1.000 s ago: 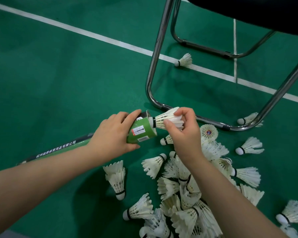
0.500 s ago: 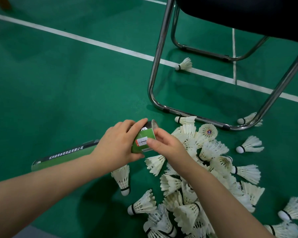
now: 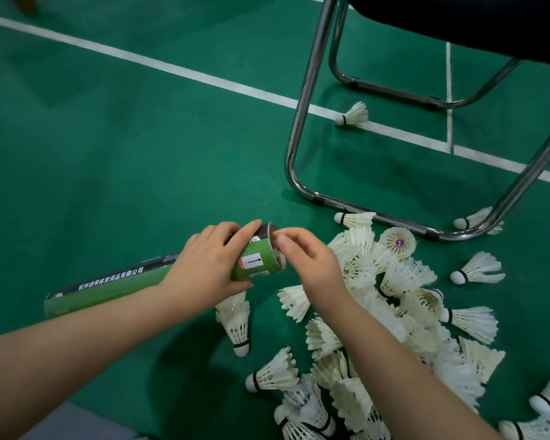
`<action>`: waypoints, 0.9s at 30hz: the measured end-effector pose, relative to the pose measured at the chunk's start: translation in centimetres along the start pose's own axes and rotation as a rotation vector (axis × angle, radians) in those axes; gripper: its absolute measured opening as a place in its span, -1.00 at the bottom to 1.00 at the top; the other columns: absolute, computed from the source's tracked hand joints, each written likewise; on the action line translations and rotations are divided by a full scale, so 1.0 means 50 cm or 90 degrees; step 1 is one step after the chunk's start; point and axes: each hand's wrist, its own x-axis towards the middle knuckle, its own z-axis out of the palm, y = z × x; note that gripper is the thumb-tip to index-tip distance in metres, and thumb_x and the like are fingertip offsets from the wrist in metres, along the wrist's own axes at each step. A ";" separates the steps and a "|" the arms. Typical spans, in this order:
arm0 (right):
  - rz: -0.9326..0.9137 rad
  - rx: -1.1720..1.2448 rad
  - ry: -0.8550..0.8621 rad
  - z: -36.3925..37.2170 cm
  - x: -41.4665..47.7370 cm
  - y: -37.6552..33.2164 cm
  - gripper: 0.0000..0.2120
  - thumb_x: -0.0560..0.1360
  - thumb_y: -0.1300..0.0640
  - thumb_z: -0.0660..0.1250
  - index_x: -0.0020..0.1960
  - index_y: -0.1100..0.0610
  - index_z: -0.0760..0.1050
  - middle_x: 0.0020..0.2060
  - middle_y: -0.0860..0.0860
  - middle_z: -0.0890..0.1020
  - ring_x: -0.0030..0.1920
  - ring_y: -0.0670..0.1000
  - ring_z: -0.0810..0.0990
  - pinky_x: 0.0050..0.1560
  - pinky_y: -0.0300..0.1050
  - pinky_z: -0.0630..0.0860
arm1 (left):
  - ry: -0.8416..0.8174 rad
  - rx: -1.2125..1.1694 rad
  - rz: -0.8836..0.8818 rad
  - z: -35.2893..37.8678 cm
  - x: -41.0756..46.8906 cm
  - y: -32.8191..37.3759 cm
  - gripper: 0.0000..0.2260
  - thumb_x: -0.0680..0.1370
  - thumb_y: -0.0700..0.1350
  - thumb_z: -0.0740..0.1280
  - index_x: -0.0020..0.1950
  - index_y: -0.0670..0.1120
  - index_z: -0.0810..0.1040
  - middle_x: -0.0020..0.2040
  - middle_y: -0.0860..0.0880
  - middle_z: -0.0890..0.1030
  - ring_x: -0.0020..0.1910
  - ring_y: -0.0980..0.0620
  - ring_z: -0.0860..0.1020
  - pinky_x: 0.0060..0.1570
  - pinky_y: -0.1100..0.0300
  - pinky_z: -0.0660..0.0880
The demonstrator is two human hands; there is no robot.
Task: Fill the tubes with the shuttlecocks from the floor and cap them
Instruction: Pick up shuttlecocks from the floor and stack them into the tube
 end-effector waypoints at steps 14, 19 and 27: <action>0.159 -0.601 -0.231 0.146 0.052 0.132 -0.54 0.53 -0.17 0.20 0.38 -0.07 0.32 0.36 -0.07 0.40 0.38 0.03 0.28 0.31 0.07 0.24 | -0.112 0.045 -0.185 0.025 -0.111 -0.131 -0.16 0.38 0.11 0.44 0.51 0.05 0.02 0.29 -0.05 0.37 0.21 -0.05 0.37 0.16 0.07 0.32; 0.191 -0.741 -0.287 0.151 0.056 0.138 -0.57 0.42 -0.22 0.33 0.19 -0.03 0.50 0.17 -0.03 0.55 0.26 0.04 0.38 0.25 0.04 0.26 | -0.105 0.046 -0.183 0.025 -0.118 -0.137 -0.16 0.39 0.14 0.42 0.51 0.06 0.00 0.29 -0.03 0.36 0.22 -0.03 0.35 0.17 0.09 0.30; 0.212 -0.423 -0.045 0.116 0.051 0.126 -0.76 0.46 -0.07 0.35 -0.30 -0.02 0.39 -0.35 -0.09 0.51 -0.25 -0.04 0.48 -0.20 -0.11 0.40 | -0.107 0.041 -0.181 0.020 -0.122 -0.141 -0.16 0.40 0.17 0.39 0.51 0.09 -0.05 0.28 0.01 0.34 0.20 0.01 0.33 0.17 0.13 0.28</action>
